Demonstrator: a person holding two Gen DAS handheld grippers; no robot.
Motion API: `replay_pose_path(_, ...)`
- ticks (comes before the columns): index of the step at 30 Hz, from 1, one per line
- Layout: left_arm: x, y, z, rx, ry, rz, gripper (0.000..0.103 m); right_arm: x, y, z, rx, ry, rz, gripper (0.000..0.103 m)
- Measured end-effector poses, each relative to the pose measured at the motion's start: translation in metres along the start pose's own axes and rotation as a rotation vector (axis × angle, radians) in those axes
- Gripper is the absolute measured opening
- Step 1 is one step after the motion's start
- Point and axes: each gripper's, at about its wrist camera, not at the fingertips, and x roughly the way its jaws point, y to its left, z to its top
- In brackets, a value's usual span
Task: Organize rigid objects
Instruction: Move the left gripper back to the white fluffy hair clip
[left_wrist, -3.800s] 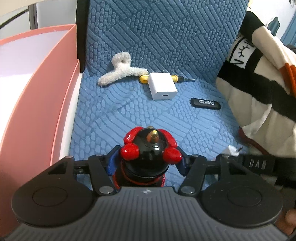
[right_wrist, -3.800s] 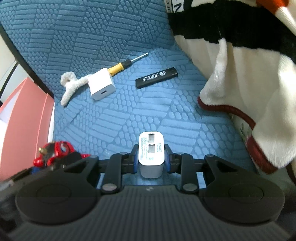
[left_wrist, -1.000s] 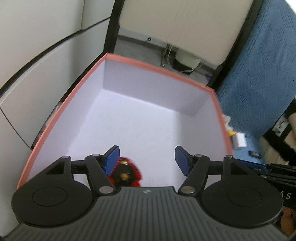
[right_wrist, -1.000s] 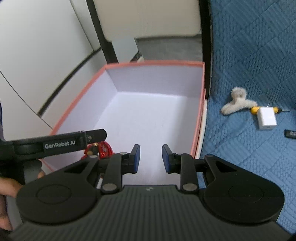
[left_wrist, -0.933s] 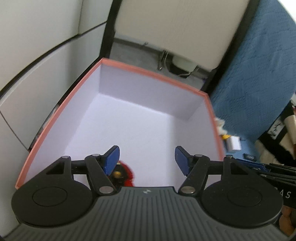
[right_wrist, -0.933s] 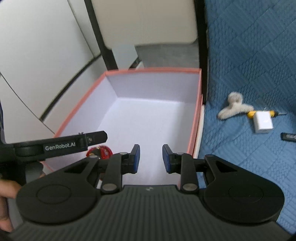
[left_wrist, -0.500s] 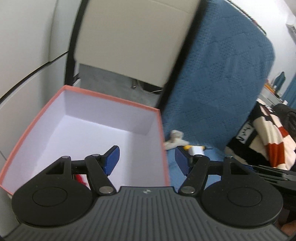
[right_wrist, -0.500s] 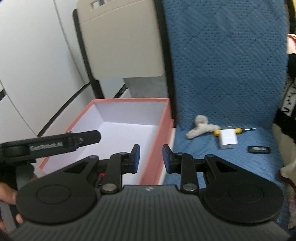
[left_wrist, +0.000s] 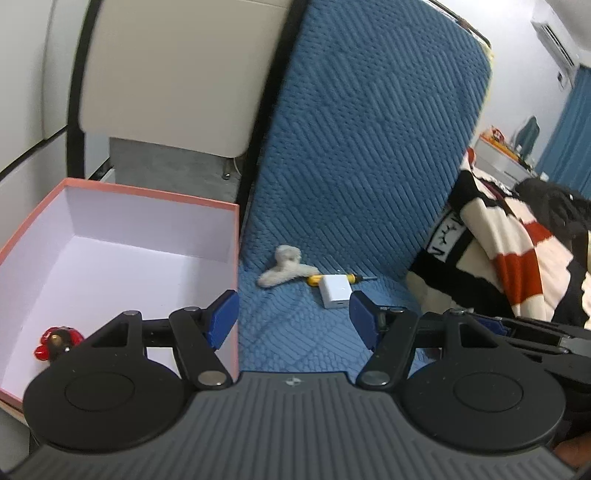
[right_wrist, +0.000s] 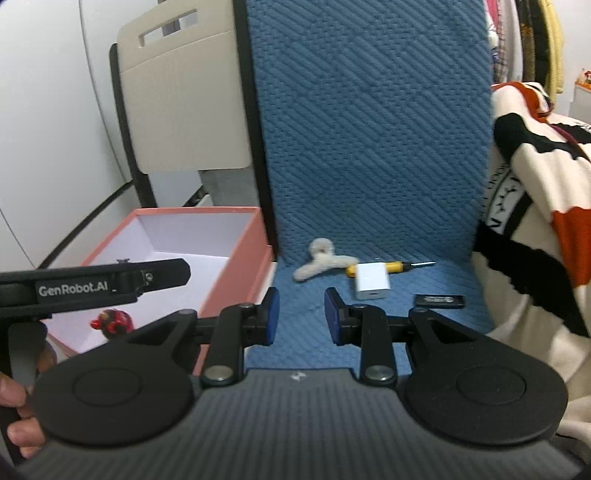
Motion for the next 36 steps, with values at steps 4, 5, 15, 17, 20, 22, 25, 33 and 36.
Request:
replay_pose_path(4, 0.005, -0.018, -0.010, 0.027, 0.007, -0.025, 0.071, -0.005, -0.015, -0.009, 0.005, -0.003, -0.023, 0.031)
replay_pose_path(5, 0.007, -0.023, -0.012, 0.034, 0.007, -0.021, 0.071, -0.006, -0.018, -0.012, 0.007, -0.004, -0.029, 0.031)
replay_pose_path(15, 0.026, -0.051, -0.044, 0.072, 0.050, -0.057, 0.071, -0.012, -0.046, -0.039, 0.006, 0.011, -0.088, 0.031)
replay_pose_path(17, 0.029, -0.055, -0.050, 0.081, 0.055, -0.056, 0.071, -0.011, -0.050, -0.046, -0.001, 0.014, -0.106, 0.031)
replay_pose_path(20, 0.034, -0.059, -0.056, 0.091, 0.058, -0.054, 0.071, -0.008, -0.057, -0.053, 0.011, 0.030, -0.126, 0.031)
replay_pose_path(22, 0.037, -0.059, -0.058, 0.085, 0.062, -0.061, 0.071, -0.009, -0.059, -0.054, 0.019, 0.037, -0.126, 0.031)
replay_pose_path(25, 0.043, -0.058, -0.059, 0.078, 0.070, -0.075, 0.071, -0.014, -0.057, -0.051, -0.001, 0.031, -0.140, 0.031)
replay_pose_path(33, 0.076, -0.056, -0.057, 0.083, 0.111, -0.086, 0.071, -0.008, -0.065, -0.053, 0.048, 0.007, -0.155, 0.031)
replay_pose_path(36, 0.099, -0.062, -0.049, 0.118, 0.115, -0.073, 0.071, 0.003, -0.072, -0.056, 0.072, -0.001, -0.157, 0.031)
